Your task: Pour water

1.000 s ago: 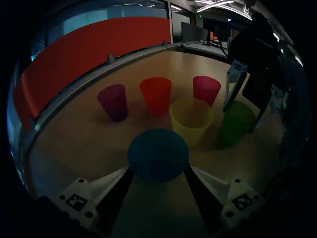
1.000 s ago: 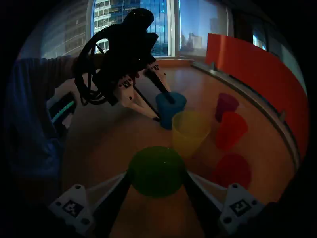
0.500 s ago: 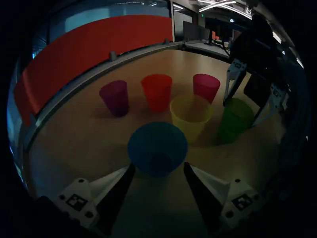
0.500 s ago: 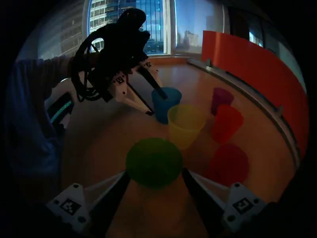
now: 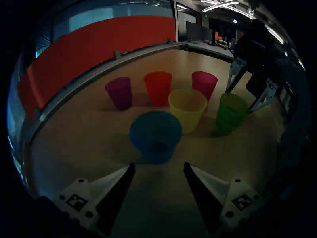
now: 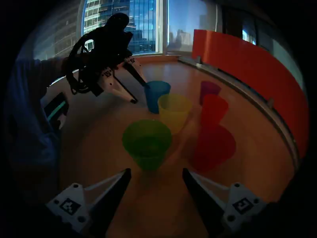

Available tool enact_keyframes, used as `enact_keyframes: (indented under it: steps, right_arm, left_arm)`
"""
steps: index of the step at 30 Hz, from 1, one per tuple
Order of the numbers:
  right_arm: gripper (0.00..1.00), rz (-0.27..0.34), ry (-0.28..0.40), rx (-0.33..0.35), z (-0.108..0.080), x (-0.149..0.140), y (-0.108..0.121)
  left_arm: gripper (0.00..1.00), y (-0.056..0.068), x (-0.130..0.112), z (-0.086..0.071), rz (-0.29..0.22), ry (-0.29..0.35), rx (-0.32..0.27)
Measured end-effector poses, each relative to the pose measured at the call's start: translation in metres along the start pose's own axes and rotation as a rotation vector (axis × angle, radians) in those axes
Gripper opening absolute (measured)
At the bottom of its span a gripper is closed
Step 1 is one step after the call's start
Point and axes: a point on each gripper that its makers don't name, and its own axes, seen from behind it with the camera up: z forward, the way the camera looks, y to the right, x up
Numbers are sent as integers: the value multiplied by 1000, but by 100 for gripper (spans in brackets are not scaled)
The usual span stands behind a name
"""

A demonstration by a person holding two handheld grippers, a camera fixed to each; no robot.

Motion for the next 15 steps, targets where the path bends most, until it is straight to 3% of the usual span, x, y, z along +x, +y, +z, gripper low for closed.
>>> enact_keyframes:
  steps: [15]
  right_arm:
    - [100,62,59,-95,-27,-4,14]
  left_arm:
    - [91,-3,-5,-22,-47,36,60]
